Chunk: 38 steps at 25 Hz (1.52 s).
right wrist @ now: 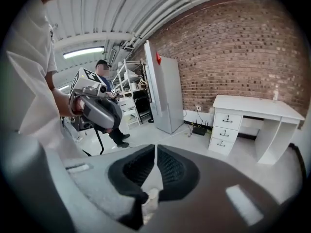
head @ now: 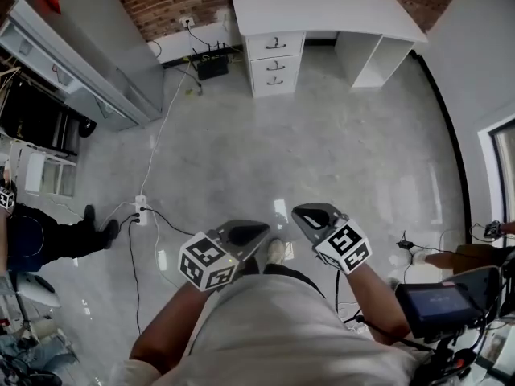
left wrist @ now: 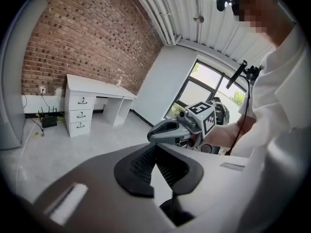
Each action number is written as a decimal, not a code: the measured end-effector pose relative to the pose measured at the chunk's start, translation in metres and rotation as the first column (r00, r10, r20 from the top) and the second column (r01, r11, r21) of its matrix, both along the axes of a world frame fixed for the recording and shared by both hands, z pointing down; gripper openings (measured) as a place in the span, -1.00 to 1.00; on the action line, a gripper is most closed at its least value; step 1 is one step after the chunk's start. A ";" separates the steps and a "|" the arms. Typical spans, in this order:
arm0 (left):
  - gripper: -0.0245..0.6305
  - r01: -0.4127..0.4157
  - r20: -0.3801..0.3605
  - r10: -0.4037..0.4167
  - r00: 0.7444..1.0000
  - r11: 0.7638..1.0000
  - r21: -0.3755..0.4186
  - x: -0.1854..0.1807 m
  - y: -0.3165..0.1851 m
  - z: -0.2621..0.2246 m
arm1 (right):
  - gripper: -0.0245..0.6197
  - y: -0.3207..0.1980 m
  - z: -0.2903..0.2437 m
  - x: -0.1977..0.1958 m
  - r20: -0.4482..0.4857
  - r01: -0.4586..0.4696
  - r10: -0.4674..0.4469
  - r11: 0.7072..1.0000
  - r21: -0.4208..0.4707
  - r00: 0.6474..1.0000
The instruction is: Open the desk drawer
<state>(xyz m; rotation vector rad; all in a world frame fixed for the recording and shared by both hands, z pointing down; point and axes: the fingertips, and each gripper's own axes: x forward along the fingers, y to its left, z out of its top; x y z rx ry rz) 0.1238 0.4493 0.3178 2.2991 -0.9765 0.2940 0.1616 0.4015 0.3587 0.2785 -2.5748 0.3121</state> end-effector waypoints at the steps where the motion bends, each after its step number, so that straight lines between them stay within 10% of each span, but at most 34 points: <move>1: -0.92 -0.007 0.001 0.007 1.000 1.000 -0.005 -0.003 -0.011 0.003 | -0.85 -0.012 0.002 -0.005 0.015 -0.014 0.014 1.000 -0.019 1.000; 17: -0.84 -0.150 -0.051 0.154 0.987 0.986 0.067 -0.123 -0.271 -0.004 | -0.77 -0.295 0.029 -0.115 0.141 -0.321 0.372 0.901 -0.291 0.918; 31: -0.85 -0.147 -0.052 0.145 0.988 0.988 -0.040 -0.160 -0.443 0.054 | -0.77 -0.537 0.166 -0.165 0.146 -0.420 0.623 0.663 -0.620 0.768; 38: -0.86 -0.144 -0.126 0.134 0.983 0.987 -0.071 -0.152 -0.575 0.075 | -0.77 -0.683 0.239 -0.199 0.175 -0.326 0.732 0.486 -0.811 0.658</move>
